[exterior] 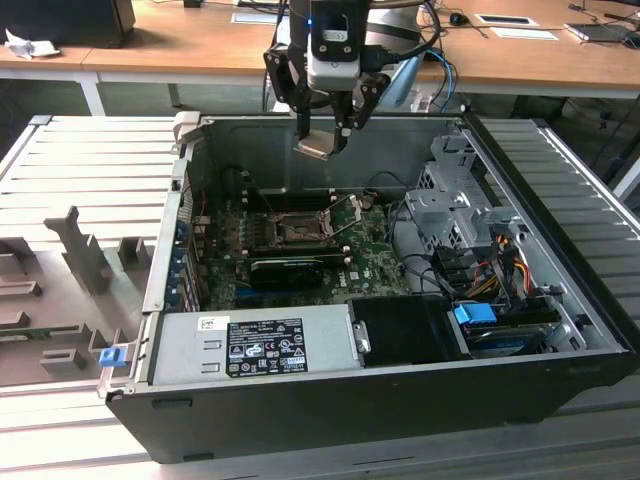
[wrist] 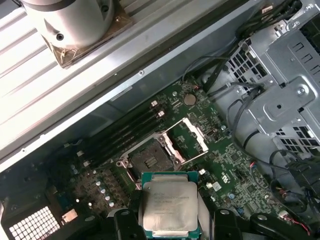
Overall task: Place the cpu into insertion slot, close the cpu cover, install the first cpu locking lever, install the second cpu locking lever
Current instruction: 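Place the cpu into insertion slot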
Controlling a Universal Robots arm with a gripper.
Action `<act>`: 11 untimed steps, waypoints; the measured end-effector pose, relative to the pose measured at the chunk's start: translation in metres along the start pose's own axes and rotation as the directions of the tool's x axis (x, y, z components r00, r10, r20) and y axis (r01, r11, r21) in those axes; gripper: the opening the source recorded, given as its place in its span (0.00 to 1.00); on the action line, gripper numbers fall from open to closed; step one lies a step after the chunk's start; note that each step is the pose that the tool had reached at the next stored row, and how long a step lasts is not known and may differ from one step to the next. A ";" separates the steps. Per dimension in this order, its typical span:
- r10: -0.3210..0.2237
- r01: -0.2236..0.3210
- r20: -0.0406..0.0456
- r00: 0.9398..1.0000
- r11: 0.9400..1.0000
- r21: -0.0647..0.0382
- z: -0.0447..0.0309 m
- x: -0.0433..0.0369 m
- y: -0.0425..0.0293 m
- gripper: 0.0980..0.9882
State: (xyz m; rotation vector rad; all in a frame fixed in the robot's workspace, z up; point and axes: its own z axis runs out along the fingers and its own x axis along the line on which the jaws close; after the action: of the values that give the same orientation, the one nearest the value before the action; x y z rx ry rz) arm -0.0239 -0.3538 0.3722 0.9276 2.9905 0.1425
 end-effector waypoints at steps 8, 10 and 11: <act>0.039 -0.039 0.003 0.999 0.999 -0.001 0.0002 0.0000 0.0000 0.48; 0.053 -0.053 0.005 0.999 0.999 -0.001 0.0003 0.0000 0.0000 0.48; 0.060 -0.060 0.005 0.998 0.998 -0.001 0.0004 0.0000 0.0000 0.48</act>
State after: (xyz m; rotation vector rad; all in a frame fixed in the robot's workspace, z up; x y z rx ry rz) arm -0.0239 -0.3538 0.3719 1.0162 2.9587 0.1419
